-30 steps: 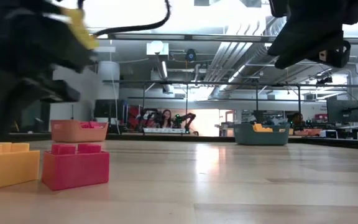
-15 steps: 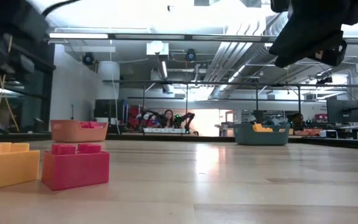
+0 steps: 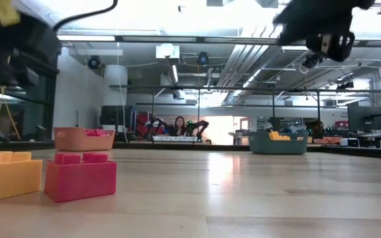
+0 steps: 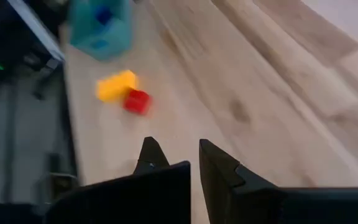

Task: Sort blocks
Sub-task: Adjust the green bin, then put the yellow game piece into the blue bin

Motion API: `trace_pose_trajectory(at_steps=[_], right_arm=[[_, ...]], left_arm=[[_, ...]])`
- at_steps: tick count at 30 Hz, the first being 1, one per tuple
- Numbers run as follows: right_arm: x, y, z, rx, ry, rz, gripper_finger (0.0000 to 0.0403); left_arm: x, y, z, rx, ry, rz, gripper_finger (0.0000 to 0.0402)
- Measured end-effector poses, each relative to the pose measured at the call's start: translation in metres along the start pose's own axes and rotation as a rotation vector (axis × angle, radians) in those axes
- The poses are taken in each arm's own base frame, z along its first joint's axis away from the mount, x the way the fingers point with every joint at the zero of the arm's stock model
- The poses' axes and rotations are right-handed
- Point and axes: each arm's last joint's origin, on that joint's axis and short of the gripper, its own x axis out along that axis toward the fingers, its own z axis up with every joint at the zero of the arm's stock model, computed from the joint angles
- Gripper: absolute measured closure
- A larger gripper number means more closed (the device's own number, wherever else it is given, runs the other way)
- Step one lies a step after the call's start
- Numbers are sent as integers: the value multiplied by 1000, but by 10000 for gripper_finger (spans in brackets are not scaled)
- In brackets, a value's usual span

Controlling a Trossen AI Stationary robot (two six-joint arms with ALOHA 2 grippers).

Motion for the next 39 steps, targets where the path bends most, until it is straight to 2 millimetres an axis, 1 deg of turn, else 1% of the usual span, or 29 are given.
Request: trace_pose_trajectory(at_steps=[4,7,10,13,16,19,22,25,28,30,33,36,39], right_arm=[[-5,14,-1,69,-67,92,403],[-10,24,-4,124,-124,143,403],[-16,34,-10,179,-191,181,403],[-22,42,-16,224,-265,198,403],[-25,49,-23,272,-326,207,403],[-25,53,-27,291,-370,215,403],[-23,54,-28,313,-384,216,403],[-23,54,-28,314,-383,217,403],[-24,55,-27,300,-389,224,403],[-25,56,-27,287,-395,231,403],[-26,58,-30,259,-389,237,403],[-27,59,-32,233,-385,239,403],[-28,59,-32,207,-382,238,403]], left_arm=[[17,-4,2,20,38,39,401],[27,-10,-1,64,80,42,401],[32,-18,-8,107,112,43,401],[33,-26,-18,126,112,48,401],[31,-32,-27,159,97,64,401],[26,-31,-33,172,90,112,401],[15,-20,-34,93,76,177,401],[-2,-11,-32,-9,8,172,401],[-20,-6,-26,-156,-115,91,401],[-32,-7,-17,-263,-216,7,401],[-51,-23,1,-273,-353,-108,401],[-65,-41,24,-255,-423,-111,401],[-70,-65,49,-228,-455,-107,402]])
